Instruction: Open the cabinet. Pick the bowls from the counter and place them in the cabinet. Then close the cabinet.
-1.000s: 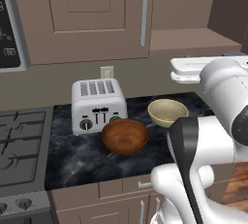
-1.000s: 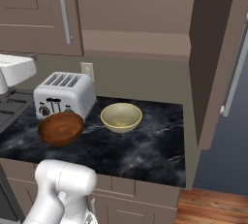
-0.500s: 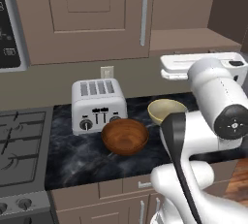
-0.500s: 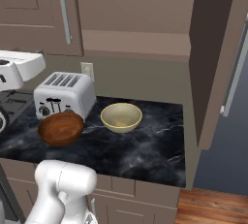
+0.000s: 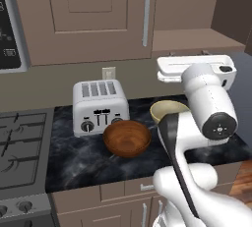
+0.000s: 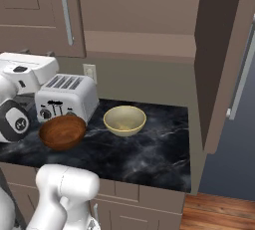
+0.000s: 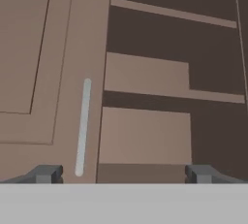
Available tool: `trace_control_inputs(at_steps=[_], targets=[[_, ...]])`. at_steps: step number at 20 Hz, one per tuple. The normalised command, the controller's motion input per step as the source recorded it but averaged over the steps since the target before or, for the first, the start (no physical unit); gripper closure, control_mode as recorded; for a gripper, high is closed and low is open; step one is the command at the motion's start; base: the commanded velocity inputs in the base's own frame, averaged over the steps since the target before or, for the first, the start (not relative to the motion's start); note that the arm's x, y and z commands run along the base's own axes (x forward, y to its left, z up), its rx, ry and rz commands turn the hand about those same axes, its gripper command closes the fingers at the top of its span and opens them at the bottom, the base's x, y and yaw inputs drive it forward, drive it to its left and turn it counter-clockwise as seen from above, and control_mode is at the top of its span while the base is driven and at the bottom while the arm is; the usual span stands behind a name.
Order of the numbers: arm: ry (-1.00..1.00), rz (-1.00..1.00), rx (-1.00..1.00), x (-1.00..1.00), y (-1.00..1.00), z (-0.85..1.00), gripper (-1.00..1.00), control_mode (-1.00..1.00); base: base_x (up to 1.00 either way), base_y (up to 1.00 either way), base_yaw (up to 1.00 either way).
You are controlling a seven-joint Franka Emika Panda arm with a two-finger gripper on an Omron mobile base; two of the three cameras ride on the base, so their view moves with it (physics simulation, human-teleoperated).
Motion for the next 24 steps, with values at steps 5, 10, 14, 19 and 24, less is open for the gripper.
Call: trace_control_inputs(at_steps=[5,10,14,19,24], targets=[[0.01,0.00,0.00,0.47,0.00,0.00,-1.00,-1.00,0.00,0.00,0.00],[0.00,0.02,0.00,0.43,0.13,0.00,-1.00,-1.00,0.00,0.00,0.00],[0.00,0.04,0.00,0.55,0.23,-0.01,-1.00,-1.00,0.00,0.00,0.00],[0.00,0.10,0.00,0.56,0.03,0.00,-1.00,-1.00,0.00,0.00,0.00],[0.00,0.08,0.00,0.57,0.00,0.00,-1.00,-1.00,0.00,0.00,0.00]])
